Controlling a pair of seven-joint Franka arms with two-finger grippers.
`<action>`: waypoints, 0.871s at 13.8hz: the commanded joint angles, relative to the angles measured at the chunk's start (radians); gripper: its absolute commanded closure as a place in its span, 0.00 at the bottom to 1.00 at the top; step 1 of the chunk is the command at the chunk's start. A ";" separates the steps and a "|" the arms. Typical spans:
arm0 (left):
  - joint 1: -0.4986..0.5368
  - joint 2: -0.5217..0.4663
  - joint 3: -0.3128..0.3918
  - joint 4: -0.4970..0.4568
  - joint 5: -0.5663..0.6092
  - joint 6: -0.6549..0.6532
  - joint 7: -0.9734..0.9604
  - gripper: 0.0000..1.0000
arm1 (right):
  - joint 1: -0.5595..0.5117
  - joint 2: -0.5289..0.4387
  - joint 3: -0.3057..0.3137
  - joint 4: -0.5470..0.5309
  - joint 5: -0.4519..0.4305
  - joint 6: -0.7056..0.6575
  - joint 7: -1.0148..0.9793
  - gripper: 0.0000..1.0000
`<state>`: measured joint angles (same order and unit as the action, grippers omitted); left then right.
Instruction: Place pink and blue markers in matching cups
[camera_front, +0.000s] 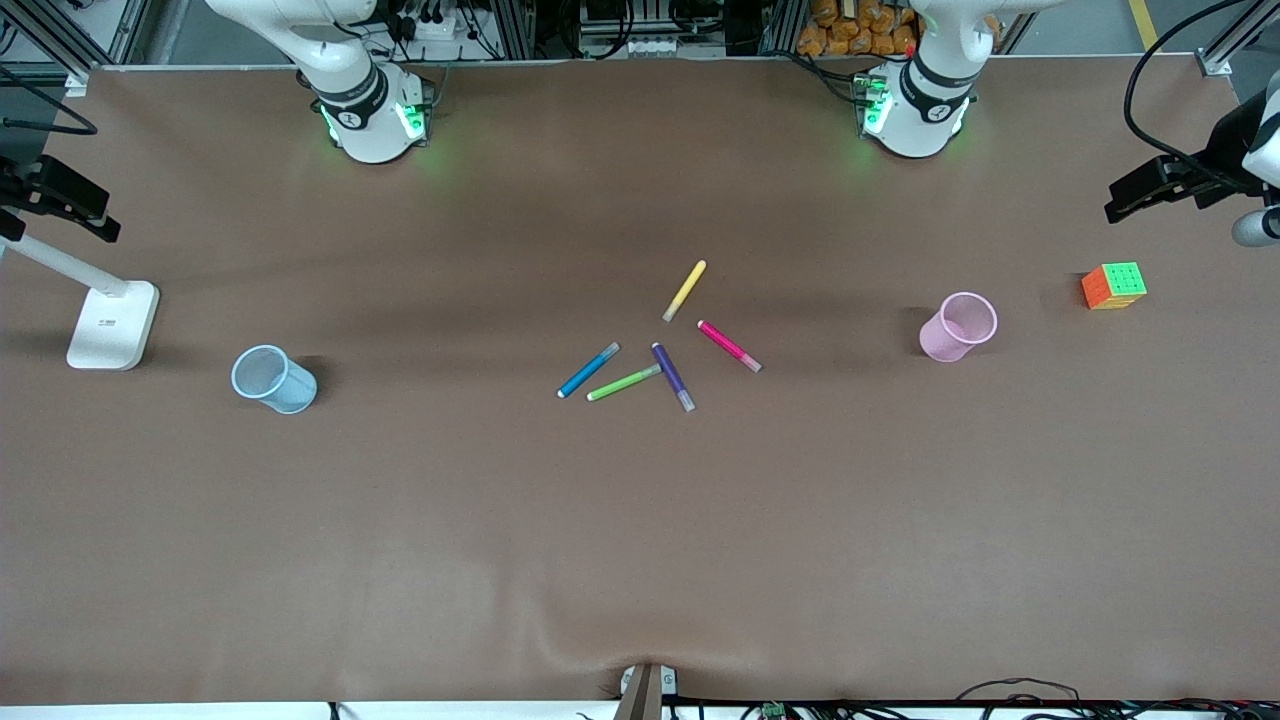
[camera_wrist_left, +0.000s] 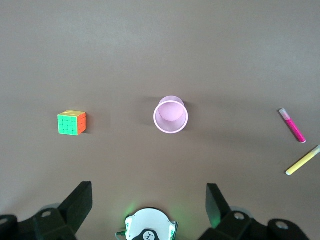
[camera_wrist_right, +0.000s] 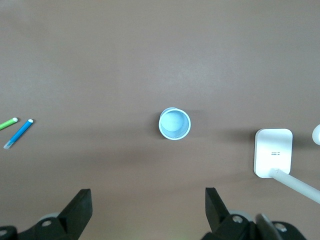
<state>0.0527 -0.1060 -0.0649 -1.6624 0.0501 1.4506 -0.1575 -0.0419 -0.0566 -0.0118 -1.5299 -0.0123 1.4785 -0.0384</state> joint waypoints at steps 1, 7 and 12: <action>0.009 -0.026 -0.004 -0.033 -0.016 0.023 0.001 0.00 | -0.023 0.021 0.012 0.025 -0.012 -0.003 -0.006 0.00; 0.009 -0.026 -0.004 -0.040 -0.018 0.024 -0.005 0.00 | -0.041 0.058 0.010 0.025 -0.017 -0.004 -0.002 0.00; 0.007 -0.021 -0.006 -0.053 -0.018 0.024 -0.025 0.00 | -0.055 0.077 0.010 0.025 -0.021 -0.003 -0.012 0.00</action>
<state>0.0527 -0.1060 -0.0649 -1.6856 0.0501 1.4598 -0.1681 -0.0810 0.0088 -0.0159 -1.5284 -0.0195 1.4810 -0.0389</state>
